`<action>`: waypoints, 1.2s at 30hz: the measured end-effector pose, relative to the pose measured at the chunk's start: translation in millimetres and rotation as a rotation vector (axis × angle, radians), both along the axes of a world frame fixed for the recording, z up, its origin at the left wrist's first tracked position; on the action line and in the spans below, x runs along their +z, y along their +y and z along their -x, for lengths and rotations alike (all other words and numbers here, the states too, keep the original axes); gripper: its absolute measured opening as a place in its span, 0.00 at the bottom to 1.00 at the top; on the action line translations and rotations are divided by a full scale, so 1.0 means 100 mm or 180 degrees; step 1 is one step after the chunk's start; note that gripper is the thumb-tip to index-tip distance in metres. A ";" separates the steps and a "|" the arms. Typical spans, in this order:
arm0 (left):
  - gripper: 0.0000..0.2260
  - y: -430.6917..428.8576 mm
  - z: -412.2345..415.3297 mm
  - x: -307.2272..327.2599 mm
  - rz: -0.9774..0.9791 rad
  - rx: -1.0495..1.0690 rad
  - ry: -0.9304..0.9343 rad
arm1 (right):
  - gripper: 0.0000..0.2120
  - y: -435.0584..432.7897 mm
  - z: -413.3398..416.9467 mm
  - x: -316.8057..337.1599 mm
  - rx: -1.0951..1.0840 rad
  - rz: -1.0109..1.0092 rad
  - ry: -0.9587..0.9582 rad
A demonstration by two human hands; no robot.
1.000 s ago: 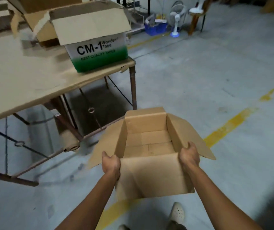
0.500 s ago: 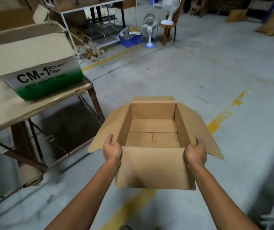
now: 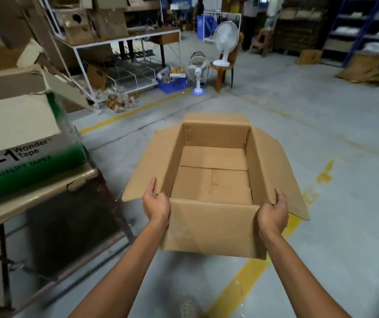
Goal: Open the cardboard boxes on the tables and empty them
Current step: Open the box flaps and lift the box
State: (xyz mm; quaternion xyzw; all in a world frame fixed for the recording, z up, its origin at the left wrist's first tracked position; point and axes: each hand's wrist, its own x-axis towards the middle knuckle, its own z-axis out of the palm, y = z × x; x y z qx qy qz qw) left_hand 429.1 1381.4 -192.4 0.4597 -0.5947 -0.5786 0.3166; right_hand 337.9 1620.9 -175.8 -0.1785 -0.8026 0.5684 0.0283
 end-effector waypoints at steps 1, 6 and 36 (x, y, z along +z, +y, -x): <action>0.28 -0.12 0.19 0.02 -0.0020 0.0002 0.0075 | 0.26 -0.12 0.19 0.04 0.0007 0.0021 0.0043; 0.28 -0.79 1.14 0.26 0.0076 0.0065 0.0381 | 0.26 -0.73 1.10 0.30 0.0107 0.0209 0.0358; 0.27 -3.54 5.44 0.79 0.0212 0.1638 0.0482 | 0.29 -4.17 6.59 0.84 0.2109 -0.0159 0.0377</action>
